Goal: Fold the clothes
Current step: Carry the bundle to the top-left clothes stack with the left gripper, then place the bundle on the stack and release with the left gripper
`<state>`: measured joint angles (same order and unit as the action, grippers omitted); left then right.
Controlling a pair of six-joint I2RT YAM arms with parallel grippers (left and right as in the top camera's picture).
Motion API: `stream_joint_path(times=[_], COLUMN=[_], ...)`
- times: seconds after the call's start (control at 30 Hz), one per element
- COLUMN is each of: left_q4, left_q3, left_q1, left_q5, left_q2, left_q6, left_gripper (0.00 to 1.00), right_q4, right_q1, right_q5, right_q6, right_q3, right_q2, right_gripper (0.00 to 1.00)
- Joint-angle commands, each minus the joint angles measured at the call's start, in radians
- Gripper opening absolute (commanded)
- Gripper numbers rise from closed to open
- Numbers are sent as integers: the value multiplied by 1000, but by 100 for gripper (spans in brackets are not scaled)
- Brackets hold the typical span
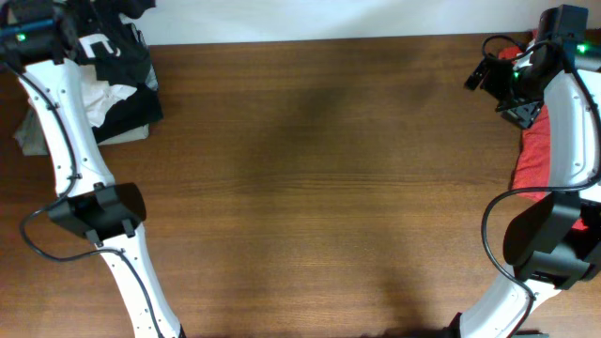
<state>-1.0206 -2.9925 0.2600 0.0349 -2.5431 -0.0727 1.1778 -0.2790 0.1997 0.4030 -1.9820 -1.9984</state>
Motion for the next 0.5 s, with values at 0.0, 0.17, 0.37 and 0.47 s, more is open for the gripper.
stream_joint_path(times=[0.0,0.17,0.37,0.47], left_q4=[48,200,241,208], left_q3=[113,350,469,467], left_q1=[54,128,174,177], left_q5=[54,86,86,86], left_q2=[39,39,39,51], left_q6=[-10,-10,-10,-10], left_gripper=[2,16,99,99], right_q4=[0,0,0,0], right_q1=[-3,-3,-3,-3], right_q5=[-10,-10,-10,-10], right_q6=[-6,-6,-6,-6], right_q3=[-13,-13,-13,-13], right_q2=[13,13,13,13], right_gripper=[99,99,99,99])
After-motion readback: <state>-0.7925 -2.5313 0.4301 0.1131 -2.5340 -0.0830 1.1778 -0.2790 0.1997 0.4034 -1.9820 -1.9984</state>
